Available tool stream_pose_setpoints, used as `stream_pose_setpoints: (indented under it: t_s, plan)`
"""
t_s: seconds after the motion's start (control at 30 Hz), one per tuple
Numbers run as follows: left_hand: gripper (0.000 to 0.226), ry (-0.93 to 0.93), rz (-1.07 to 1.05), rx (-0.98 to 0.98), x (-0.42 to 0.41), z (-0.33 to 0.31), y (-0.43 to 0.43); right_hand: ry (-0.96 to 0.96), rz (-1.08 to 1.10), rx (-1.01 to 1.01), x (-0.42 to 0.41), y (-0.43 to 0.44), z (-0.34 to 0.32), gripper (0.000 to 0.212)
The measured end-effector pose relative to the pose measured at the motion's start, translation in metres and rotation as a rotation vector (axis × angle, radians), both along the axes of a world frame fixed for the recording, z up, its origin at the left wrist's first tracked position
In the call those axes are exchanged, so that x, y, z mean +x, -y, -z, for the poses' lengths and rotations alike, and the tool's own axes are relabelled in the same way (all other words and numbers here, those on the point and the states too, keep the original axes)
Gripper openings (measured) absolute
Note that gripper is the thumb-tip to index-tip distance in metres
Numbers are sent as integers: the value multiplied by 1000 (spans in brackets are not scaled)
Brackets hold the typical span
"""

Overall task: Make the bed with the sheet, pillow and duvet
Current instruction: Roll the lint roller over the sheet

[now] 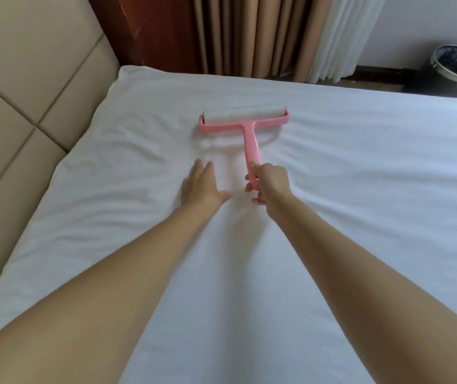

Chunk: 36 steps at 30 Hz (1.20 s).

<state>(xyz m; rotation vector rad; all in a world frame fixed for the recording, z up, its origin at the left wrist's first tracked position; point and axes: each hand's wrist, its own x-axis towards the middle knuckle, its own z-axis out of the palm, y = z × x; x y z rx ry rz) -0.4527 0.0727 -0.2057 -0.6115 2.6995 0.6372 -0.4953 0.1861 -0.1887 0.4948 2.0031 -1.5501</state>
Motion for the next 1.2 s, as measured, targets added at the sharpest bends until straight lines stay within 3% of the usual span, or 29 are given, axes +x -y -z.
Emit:
stream_pose_setpoints:
  t_s: [0.17, 0.27, 0.47, 0.57, 0.83, 1.2]
  plan:
    - [70, -23, 41, 15, -9, 8, 1, 5, -18, 8, -37, 17, -5, 27]
    - [59, -70, 18, 128, 6, 3, -3, 28, -47, 36, -26, 11, -8, 29]
    - [30, -255, -546, 799, 42, -30, -35, 120, -106, 87, 55, -22, -12, 29]
    - [18, -179, -571, 978, 74, -43, -58, 190, -130, 83, 106, -48, -23, 31]
    - [19, 194, -526, 1107, 182, -68, -99, 380, -94, 30, 226, -103, -59, 31]
    - [16, 179, -444, 982, 249, -129, -103, 265, -108, -190, 299, -117, -116, 31]
